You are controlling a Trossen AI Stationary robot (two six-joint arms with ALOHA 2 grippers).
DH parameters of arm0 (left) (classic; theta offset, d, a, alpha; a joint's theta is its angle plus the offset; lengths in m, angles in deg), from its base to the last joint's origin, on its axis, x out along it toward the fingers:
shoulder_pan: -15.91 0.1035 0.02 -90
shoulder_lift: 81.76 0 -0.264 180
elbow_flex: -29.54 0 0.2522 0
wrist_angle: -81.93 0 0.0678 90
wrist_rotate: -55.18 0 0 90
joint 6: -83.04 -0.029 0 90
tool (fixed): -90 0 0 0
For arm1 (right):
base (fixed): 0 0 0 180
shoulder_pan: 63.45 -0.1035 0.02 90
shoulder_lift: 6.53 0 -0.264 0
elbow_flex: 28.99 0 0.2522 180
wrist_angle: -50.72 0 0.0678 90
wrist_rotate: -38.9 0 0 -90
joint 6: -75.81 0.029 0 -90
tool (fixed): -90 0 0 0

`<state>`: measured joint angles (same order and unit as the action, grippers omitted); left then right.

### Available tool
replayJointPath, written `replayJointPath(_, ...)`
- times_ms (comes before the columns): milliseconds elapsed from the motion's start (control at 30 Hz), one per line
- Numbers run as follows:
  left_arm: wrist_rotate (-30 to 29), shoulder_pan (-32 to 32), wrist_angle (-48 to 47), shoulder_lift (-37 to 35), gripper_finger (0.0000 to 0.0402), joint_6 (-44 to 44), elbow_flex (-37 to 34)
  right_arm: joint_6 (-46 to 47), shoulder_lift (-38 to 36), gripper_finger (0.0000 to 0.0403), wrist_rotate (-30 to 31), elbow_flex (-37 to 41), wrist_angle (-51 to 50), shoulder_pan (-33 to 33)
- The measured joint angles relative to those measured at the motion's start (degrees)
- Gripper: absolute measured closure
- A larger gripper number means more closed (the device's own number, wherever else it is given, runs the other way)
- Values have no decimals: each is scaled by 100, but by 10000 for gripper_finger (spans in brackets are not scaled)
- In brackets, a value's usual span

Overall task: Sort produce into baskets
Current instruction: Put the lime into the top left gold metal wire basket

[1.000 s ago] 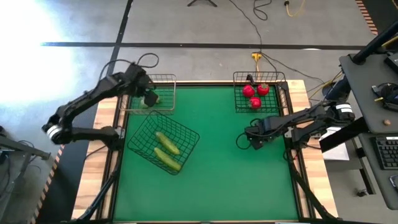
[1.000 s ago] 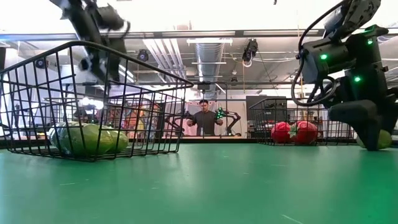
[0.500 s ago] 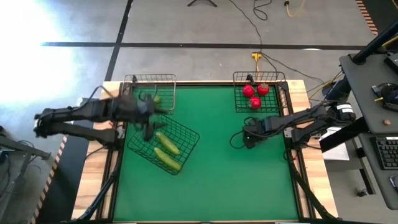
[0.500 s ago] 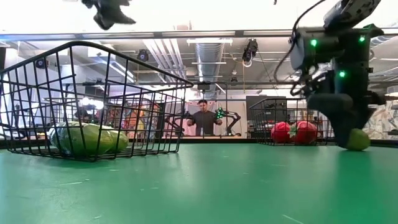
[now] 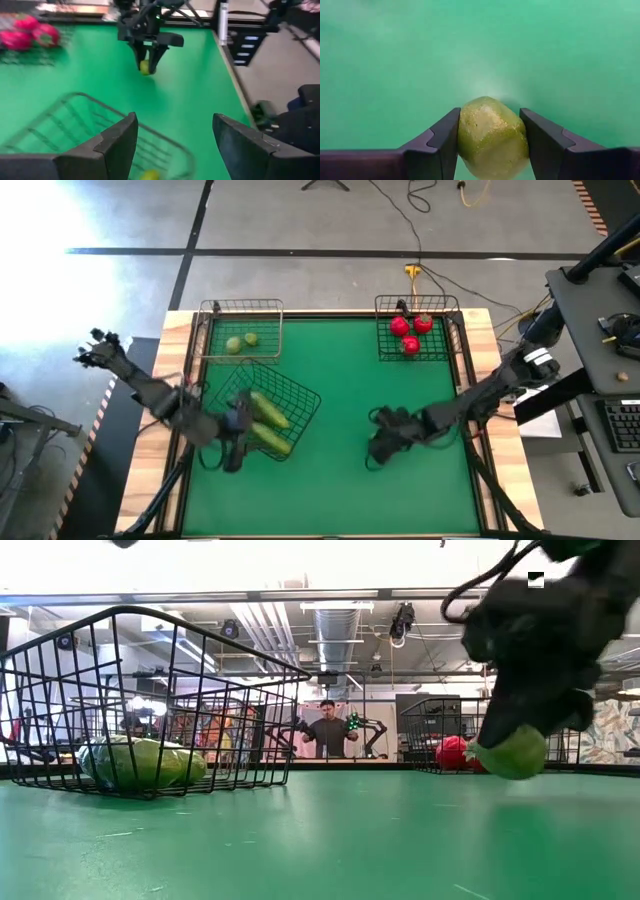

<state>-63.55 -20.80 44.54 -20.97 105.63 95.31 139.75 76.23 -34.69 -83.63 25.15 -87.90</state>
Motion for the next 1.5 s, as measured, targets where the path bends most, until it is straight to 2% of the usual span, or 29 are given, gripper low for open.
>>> replayJointPath(133, -381, -752, 361, 490, 162, 710, 6, 152, 624, 226, 379, -116, 1049, -622)
replayJointPath(333, -1079, -1546, 466, 1353, 162, 1489, 318, -134, 1729, 226, 882, -1283, 840, -1100)
replayJointPath(500, -1576, -1818, 712, 2088, 162, 1967, 511, -916, 2491, 225, 1300, -2214, 769, -1085)
replayJointPath(633, -1589, -1864, 1144, 2636, 162, 2247, 527, -1398, 2936, 225, 1578, -2759, 744, -1012)
replayJointPath(733, -1582, -1862, 1250, 2968, 162, 2893, 529, -1728, 3191, 218, 1584, -3063, 764, -1010)
replayJointPath(867, -1540, -1898, 1467, 3411, 162, 3416, 529, -1953, 3444, 195, 1596, -3364, 779, -1023)
replayJointPath(1133, -1531, -1952, 2875, 4390, 162, 2912, 535, -2327, 3664, 137, 1253, -3592, 698, -1035)
replayJointPath(1500, -1562, -1824, 3066, 5316, 162, 3036, 535, -2501, 3470, 60, 1338, -3635, 410, -1032)
